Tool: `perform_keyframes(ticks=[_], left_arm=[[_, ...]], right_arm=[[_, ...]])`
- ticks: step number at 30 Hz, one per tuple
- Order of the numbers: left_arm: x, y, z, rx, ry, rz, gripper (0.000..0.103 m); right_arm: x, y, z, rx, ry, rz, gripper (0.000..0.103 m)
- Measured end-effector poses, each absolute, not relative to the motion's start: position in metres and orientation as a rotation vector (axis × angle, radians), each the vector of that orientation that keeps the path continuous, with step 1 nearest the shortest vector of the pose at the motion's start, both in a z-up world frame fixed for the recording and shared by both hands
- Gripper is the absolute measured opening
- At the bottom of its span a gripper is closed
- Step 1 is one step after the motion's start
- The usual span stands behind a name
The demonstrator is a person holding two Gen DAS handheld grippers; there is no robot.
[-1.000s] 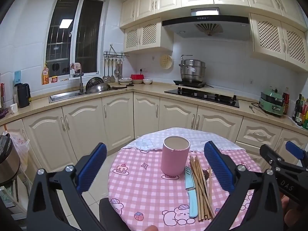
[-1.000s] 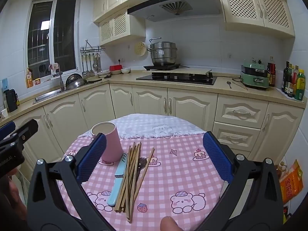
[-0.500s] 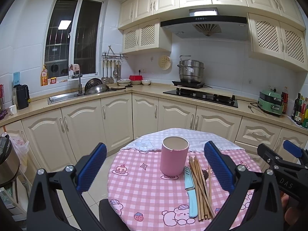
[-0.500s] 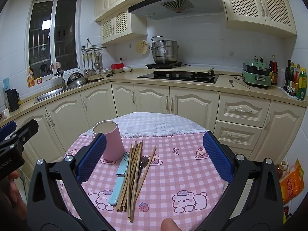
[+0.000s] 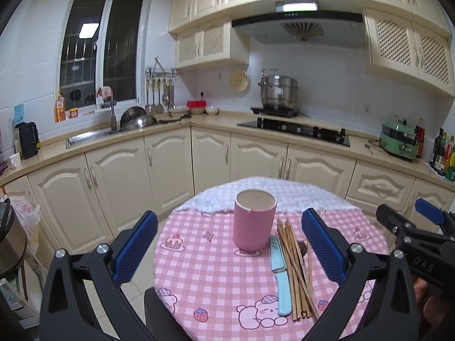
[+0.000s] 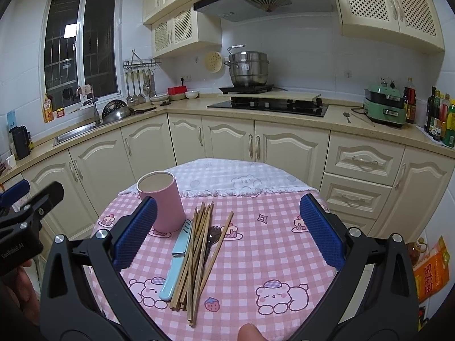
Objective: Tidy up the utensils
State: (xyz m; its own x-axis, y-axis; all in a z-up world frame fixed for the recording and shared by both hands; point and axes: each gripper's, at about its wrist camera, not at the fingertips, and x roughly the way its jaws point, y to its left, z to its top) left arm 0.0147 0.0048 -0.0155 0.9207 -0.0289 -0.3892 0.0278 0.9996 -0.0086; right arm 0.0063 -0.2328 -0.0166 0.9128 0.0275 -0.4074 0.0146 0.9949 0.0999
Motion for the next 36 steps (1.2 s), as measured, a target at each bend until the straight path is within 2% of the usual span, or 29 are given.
perform_keyframes(ticks=[8,15,25,32,34,36], left_arm=[[0.069,-0.004,-0.052,0.006,0.638,-0.105,0.099],[0.120,-0.025,-0.104,0.109,0.805,-0.141,0.099],[0.161,-0.039,-0.164,0.165,0.986,-0.143,0.099],[0.162,-0.042,-0.180,0.153,1.013,-0.147,0.099],[0.163,-0.041,-0.180,0.153,1.013,-0.146,0.099],[0.166,-0.044,-0.179,0.156,1.016,-0.144,0.099]], right_arm=[[0.058,-0.243,-0.041,0.063,0.613,0.054,0.098],[0.110,-0.245,-0.093,0.036,0.866,0.149,0.098],[0.135,-0.249,-0.137,0.022,0.998,0.143,0.098],[0.153,-0.237,-0.151,0.028,1.078,0.180,0.077],[0.160,-0.231,-0.154,0.013,1.108,0.187,0.067],[0.165,-0.227,-0.158,-0.003,1.131,0.176,0.048]])
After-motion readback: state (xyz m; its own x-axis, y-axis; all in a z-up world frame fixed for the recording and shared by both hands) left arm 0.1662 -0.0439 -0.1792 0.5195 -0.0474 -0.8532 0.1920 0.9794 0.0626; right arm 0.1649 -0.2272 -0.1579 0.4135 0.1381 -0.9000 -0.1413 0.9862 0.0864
